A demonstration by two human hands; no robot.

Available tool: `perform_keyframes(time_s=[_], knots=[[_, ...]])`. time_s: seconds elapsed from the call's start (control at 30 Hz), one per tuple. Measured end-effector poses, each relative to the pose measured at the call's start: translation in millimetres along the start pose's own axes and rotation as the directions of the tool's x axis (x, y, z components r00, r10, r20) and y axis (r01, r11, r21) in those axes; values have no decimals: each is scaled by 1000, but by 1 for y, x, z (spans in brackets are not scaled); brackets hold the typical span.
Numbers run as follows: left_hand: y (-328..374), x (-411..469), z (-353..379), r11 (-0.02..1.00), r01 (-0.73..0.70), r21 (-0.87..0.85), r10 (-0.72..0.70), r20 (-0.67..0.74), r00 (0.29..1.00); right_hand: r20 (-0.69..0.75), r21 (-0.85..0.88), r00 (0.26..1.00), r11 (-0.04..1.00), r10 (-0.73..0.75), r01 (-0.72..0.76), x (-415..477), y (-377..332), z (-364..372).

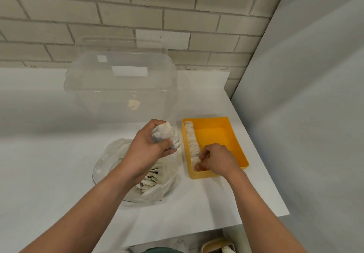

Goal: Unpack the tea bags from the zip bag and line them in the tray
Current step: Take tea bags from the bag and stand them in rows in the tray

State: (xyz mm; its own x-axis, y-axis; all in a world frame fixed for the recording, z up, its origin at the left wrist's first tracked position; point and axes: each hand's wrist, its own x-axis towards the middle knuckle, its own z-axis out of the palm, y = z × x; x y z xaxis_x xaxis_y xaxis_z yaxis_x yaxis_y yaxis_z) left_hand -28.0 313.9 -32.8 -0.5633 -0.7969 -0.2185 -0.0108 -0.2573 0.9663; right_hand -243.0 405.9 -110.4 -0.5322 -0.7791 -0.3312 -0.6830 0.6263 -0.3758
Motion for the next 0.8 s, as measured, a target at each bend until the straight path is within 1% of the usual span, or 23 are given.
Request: perform_keyframes(time_s=[0.07,0.1,0.13,0.2,0.27,0.33,0.4,0.43,0.47,0.5,0.57,0.63,0.7,0.8], knots=[[0,-1,1,1000,13,-19,-13,19,1000,45,-3,999,1000,2,-2,0,-1,2],[0,-1,1,1000,19,-23,-18,33,999,46,-3,999,1000,2,-1,-1,-1,2],[-1,-1,1,1000,21,-23,-20,45,999,21,-6,1000,1000,-2,2,-2,-1,2],[-1,-2,1,1000,20,-14,-19,64,998,-89,34,996,999,-29,32,-7,-2,-3],[-2,-3,0,1000,17,5,-18,78,997,-200,183,977,977,-76,113,-14,-6,-12],[-2,-5,2,999,14,38,-18,87,996,-293,364,947,901,-130,236,-25,-20,-25],[-1,-5,4,997,5,79,-13,100,995,-381,504,906,779,-187,373,-38,-40,-39],[-1,-5,5,995,-3,104,-9,110,994,-408,544,886,722,-219,429,-44,-51,-45],[-1,-6,6,991,-11,130,-5,124,992,-419,554,869,684,-263,474,-49,-61,-51],[0,-6,7,988,-18,154,-4,139,990,-416,534,853,674,-317,511,-53,-69,-56],[1,-7,8,981,-33,189,0,173,985,-364,407,827,725,-428,555,-56,-81,-61],[2,-8,7,981,-40,188,3,192,981,-292,266,815,776,-501,572,-54,-87,-63],[0,-10,6,985,-32,171,1,178,984,-280,244,817,786,-504,568,-53,-87,-62],[-3,-11,5,993,-14,120,-3,139,990,-317,351,845,775,-430,526,-54,-84,-60]])
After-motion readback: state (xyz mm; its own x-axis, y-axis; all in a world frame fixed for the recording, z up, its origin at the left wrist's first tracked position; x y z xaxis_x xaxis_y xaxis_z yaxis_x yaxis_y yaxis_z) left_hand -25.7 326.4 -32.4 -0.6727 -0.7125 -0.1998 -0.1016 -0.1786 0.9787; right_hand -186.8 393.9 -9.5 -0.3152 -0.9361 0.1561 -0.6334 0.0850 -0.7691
